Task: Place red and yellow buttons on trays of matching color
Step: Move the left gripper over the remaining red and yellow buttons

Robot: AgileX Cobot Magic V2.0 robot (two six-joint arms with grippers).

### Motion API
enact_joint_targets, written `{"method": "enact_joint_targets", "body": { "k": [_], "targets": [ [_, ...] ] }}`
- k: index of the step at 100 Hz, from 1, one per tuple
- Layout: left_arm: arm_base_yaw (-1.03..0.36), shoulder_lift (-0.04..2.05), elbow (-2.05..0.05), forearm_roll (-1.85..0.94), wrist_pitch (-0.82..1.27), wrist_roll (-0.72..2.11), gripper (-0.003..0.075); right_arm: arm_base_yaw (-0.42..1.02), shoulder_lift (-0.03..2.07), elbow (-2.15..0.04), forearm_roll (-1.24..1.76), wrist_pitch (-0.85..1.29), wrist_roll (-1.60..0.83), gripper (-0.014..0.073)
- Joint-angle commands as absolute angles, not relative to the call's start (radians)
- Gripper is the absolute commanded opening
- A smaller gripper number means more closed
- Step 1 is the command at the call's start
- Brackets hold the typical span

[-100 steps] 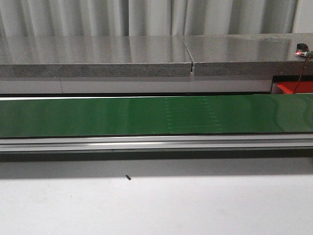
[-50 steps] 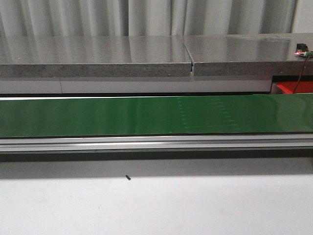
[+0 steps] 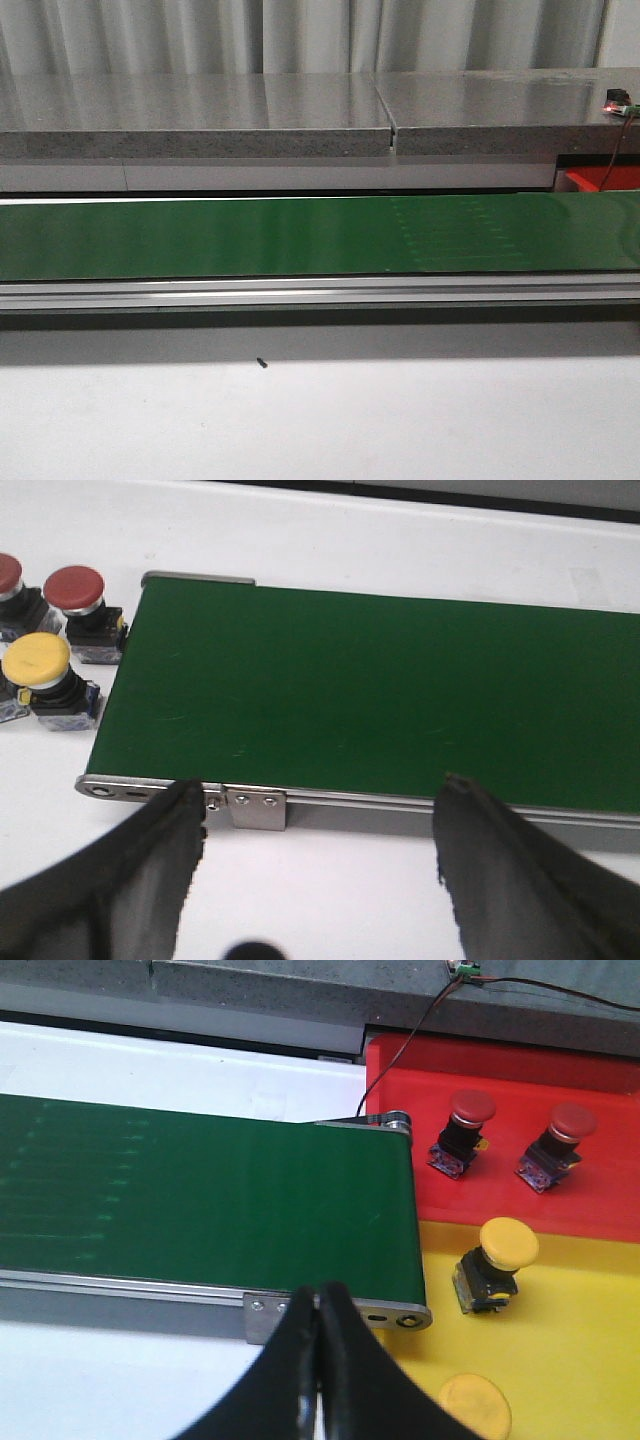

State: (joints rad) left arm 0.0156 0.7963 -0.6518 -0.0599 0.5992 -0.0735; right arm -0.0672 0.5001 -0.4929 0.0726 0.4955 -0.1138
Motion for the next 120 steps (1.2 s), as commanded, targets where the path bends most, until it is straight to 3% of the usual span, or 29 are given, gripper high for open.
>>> {"method": "enact_joint_targets", "body": {
  "k": [1,49,77,120],
  "targets": [
    [0.051,0.849,-0.716,-0.061,0.519,-0.098,0.0505,-0.072,0.501,-0.521,0.065,0.416,-0.115,-0.0067],
    [0.429,1.152,-0.933,-0.134,0.602,-0.098,0.0459,-0.072,0.501,-0.521,0.065,0.416,-0.115,-0.0067],
    [0.513,1.363,-1.07,-0.17,0.699,-0.098,0.0459,-0.072,0.501,-0.521,0.065,0.416,-0.115,-0.0067],
    [0.515,1.679,-1.307,-0.296,0.84,-0.058,0.0459,-0.072,0.501,-0.521,0.065,0.416,-0.115,-0.0067]
  ]
}}
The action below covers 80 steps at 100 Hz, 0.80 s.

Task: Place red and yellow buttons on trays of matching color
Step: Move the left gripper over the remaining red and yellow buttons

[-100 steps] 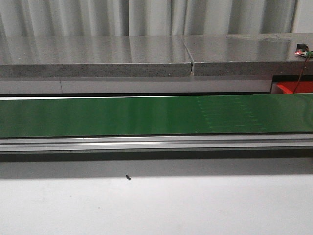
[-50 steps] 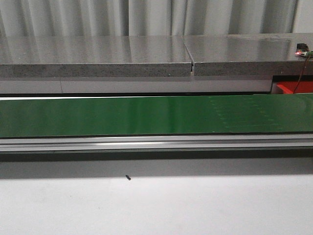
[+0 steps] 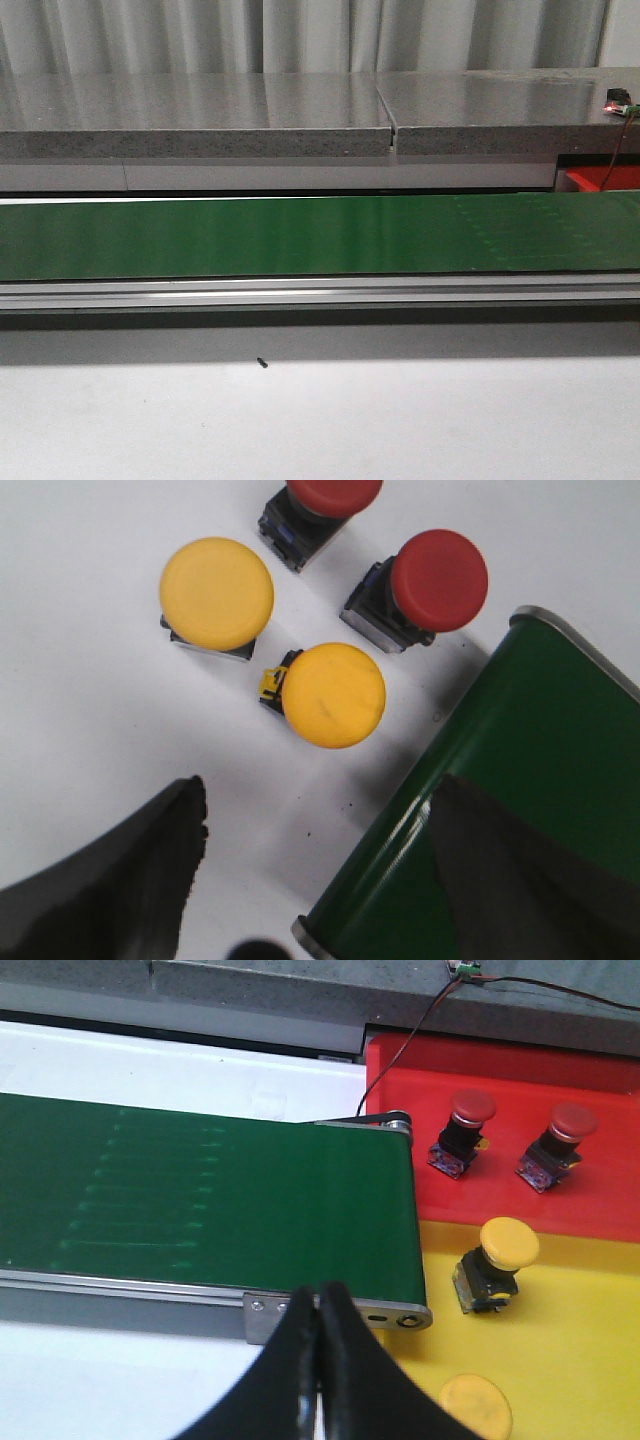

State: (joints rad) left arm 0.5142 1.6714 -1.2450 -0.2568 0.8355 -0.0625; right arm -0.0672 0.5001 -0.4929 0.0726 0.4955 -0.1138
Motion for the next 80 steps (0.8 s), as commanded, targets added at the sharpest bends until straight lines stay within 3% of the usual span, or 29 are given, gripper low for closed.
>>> {"method": "enact_joint_targets", "body": {
  "k": [1,64,73,80],
  "targets": [
    [0.515,1.687,-1.31,-0.296,0.843,-0.058,0.0459,-0.072,0.501,-0.521,0.065,0.416,-0.115,-0.0067],
    [0.515,1.876,-1.379,-0.348,0.789,-0.055,0.0456,-0.072,0.501,-0.521,0.065,0.416,-0.115,-0.0067],
    [0.515,1.876,-1.379,-0.352,0.774,-0.054,0.0403,-0.072,0.501,-0.521,0.065,0.416,-0.115,-0.0067],
    [0.515,1.876,-1.379,-0.352,0.771,-0.053,0.0316,-0.072,0.501,-0.521,0.065,0.416,-0.115,-0.0067]
  ]
}}
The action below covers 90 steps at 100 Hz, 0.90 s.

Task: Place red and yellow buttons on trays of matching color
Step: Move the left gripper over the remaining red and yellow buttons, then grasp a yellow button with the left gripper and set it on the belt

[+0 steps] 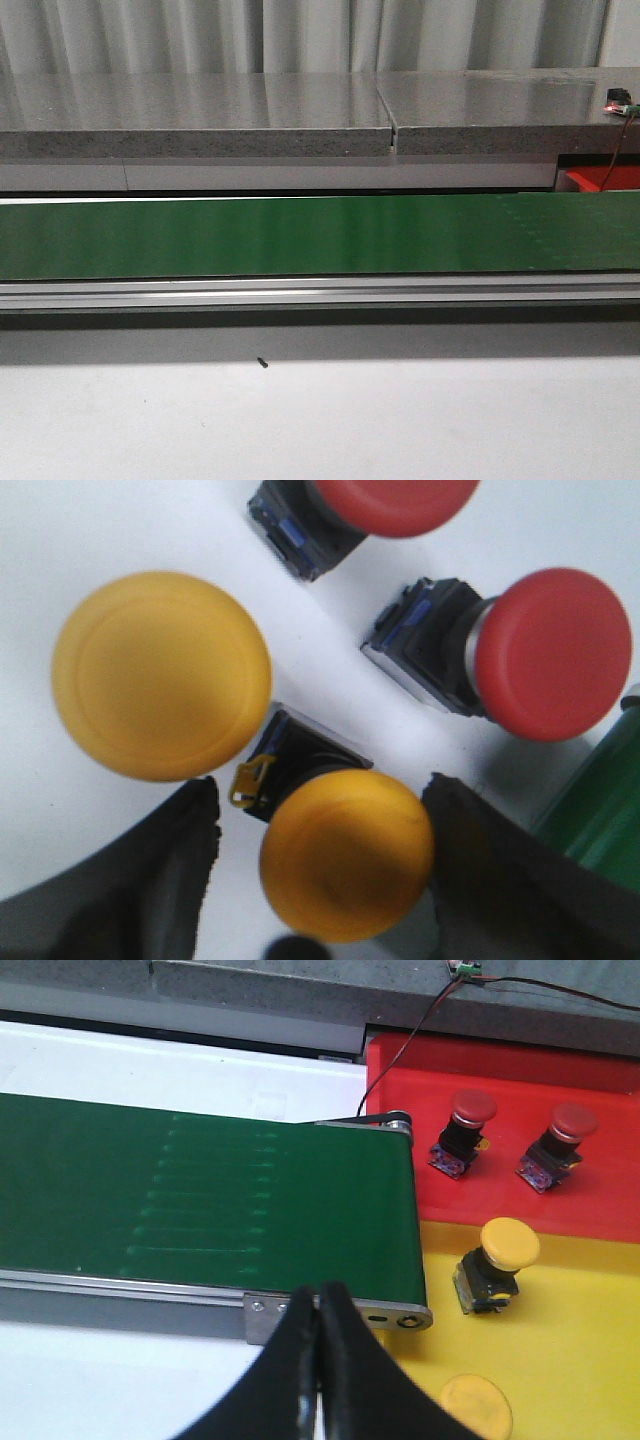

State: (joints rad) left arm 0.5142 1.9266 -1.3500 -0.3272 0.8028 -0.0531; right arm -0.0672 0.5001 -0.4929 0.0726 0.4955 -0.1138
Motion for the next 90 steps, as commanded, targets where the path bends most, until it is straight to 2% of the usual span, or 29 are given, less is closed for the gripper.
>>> {"method": "enact_joint_targets", "body": {
  "k": [1,12,20,65,90],
  "targets": [
    [0.515,1.876,-1.379,-0.352,0.771,-0.051,0.0298,-0.072,0.501,-0.521,0.065,0.416,-0.115,-0.0067],
    [0.515,1.876,-1.379,-0.352,0.775,-0.028,0.0164,-0.072,0.501,-0.521,0.065,0.416,-0.115,-0.0067],
    [0.515,1.871,-1.379,-0.352,0.782,-0.023,0.0116,-0.072,0.501,-0.521,0.065,0.416,-0.115,-0.0067],
    [0.513,1.604,-1.297,-0.352,0.772,0.025,0.0116,-0.072,0.501,-0.521,0.065,0.416,-0.115,-0.0067],
    [0.413,1.539,-1.263,-0.355,0.77,0.048,0.0116,-0.072,0.501,-0.521,0.065,0.416,-0.115,-0.0067]
  ]
}}
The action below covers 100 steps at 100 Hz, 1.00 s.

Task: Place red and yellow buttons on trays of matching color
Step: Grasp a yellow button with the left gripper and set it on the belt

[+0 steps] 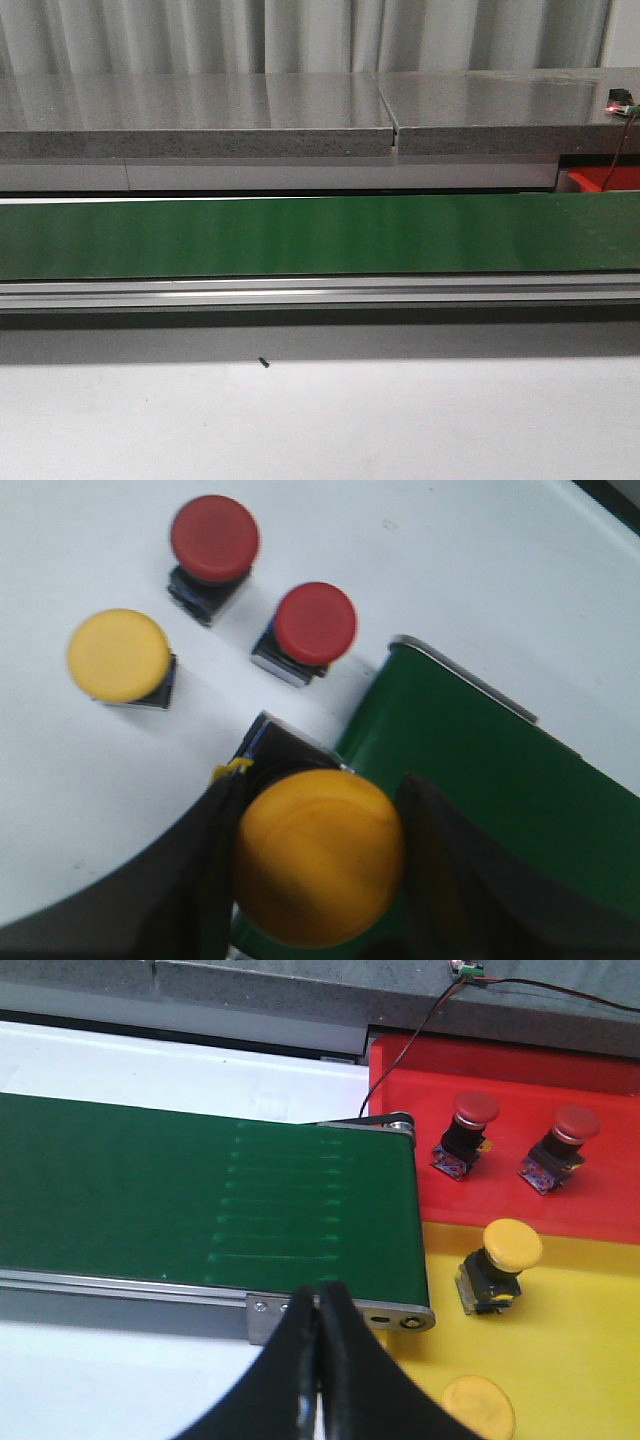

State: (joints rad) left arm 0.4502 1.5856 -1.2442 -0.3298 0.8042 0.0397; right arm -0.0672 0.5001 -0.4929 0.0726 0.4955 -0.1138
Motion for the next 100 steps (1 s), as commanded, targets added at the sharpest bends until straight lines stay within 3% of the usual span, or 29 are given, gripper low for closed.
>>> {"method": "enact_joint_targets", "body": {
  "k": [1,24,65,75,88,100],
  "targets": [
    [0.41,1.539,-1.261,-0.357,0.77,0.048,0.0116,-0.072,0.501,-0.521,0.065,0.416,-0.115,-0.0067],
    [0.318,1.539,-1.242,-0.359,0.746,0.048,0.0116,-0.072,0.501,-0.521,0.065,0.416,-0.115,-0.0067],
    [0.316,1.605,-1.242,-0.362,0.843,0.05,0.0128,-0.072,0.501,-0.521,0.065,0.416,-0.115,-0.0067],
    [0.316,1.609,-1.242,-0.373,0.843,0.053,0.0215,-0.072,0.501,-0.521,0.065,0.416,-0.115,-0.0067],
    [0.316,1.607,-1.255,-0.411,0.838,0.087,0.043,-0.072,0.501,-0.521,0.065,0.416,-0.115,-0.0067],
    [0.316,1.59,-1.257,-0.461,0.812,0.106,0.0508,-0.072,0.501,-0.521,0.065,0.416,-0.115,-0.0067]
  ]
}}
